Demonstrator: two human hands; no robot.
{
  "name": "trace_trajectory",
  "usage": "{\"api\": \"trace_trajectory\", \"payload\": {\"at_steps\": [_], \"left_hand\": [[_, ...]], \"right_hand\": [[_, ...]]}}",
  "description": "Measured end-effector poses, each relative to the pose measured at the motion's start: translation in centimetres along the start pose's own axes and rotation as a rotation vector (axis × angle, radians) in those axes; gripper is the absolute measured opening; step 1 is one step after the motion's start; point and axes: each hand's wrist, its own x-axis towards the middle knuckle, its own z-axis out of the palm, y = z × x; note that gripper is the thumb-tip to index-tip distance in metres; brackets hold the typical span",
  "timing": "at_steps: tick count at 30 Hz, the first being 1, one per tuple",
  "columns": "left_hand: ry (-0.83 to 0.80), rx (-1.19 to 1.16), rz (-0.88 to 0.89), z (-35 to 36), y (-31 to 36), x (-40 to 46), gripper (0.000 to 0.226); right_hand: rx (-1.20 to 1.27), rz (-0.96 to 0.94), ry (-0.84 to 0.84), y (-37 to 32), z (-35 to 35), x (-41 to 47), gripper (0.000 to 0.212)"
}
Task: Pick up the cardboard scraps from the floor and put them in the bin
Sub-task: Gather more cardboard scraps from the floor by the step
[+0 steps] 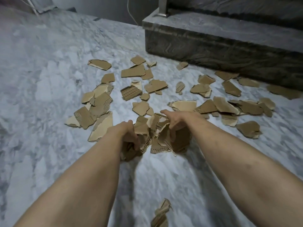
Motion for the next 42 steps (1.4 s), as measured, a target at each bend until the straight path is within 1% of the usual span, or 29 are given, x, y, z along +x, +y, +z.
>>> {"api": "trace_trajectory", "payload": {"at_steps": [2,4,6,9,11,14,16,18,19,22,24,26,27,29,30,32,33,34,37,40,41,42], "left_hand": [[0.016,-0.017,-0.008,0.1,-0.4,0.4,0.109],[0.021,-0.04,-0.01,0.3,-0.7,0.6,0.112],[0.017,-0.11,-0.004,0.6,-1.1,0.5,0.111],[0.035,-0.223,-0.008,0.8,-1.3,-0.2,0.101],[0.056,-0.286,-0.011,1.2,-1.4,-1.2,0.099],[0.07,-0.37,-0.019,1.4,-1.8,-2.8,0.093],[0.081,-0.405,-0.02,0.5,-2.5,-3.8,0.088],[0.135,-0.465,0.0,-0.9,-3.7,-4.8,0.084],[0.166,-0.509,0.008,-1.6,-4.4,-5.3,0.082],[0.212,-0.565,0.035,-3.3,-6.2,-7.6,0.069],[0.2,-0.501,0.046,-4.4,-7.3,-9.5,0.072],[0.17,-0.41,0.061,-6.1,-8.3,-12.0,0.079],[0.156,-0.373,0.061,-7.0,-8.8,-13.2,0.078],[0.148,-0.354,0.05,-8.8,-9.6,-15.7,0.066],[0.163,-0.367,0.043,-9.5,-10.0,-17.1,0.06],[0.2,-0.418,0.038,-9.3,-10.4,-19.0,0.059],[0.202,-0.448,0.049,-8.4,-10.2,-19.8,0.06],[0.204,-0.491,0.063,-6.7,-9.8,-20.6,0.059],[0.176,-0.649,0.105,0.8,-9.4,-21.0,0.056],[0.09,-0.733,0.075,7.7,-8.7,-20.3,0.04],[0.081,-0.768,0.056,9.5,-8.7,-19.8,0.04],[0.085,-0.795,0.032,10.8,-8.7,-19.5,0.047]], "right_hand": [[-0.121,0.016,0.035,-0.5,0.3,1.3,0.14],[-0.166,0.004,0.055,-0.9,0.5,2.1,0.125],[-0.151,-0.004,0.062,-1.2,0.8,1.9,0.121],[-0.084,-0.002,0.068,-1.3,1.1,0.7,0.112],[-0.003,0.004,0.089,-1.5,1.9,-0.5,0.104],[0.169,0.063,0.121,-1.3,4.1,-2.6,0.088],[0.299,0.109,0.148,-0.6,5.8,-3.9,0.088],[0.446,0.144,0.179,0.0,6.7,-5.1,0.091],[0.52,0.143,0.204,0.2,6.9,-5.7,0.087],[0.749,0.065,0.3,0.5,6.6,-7.5,0.059],[0.844,0.025,0.313,0.1,6.1,-9.2,0.049],[0.823,0.005,0.288,-0.5,5.6,-10.8,0.052],[0.784,0.005,0.272,-0.9,5.4,-11.6,0.055],[0.695,0.007,0.233,-1.7,5.0,-13.7,0.063],[0.651,0.008,0.218,-2.0,5.0,-14.8,0.071],[0.558,0.016,0.185,-2.5,5.3,-16.4,0.087],[0.516,0.015,0.176,-2.7,5.8,-17.1,0.089],[0.483,0.002,0.166,-2.9,6.4,-17.8,0.087],[0.41,-0.046,0.098,-3.6,9.5,-20.0,0.081],[0.298,-0.122,0.039,-4.0,13.1,-21.2,0.079],[0.282,-0.144,0.028,-4.3,14.2,-21.0,0.081],[0.274,-0.161,0.026,-4.7,15.2,-20.9,0.085]]}}
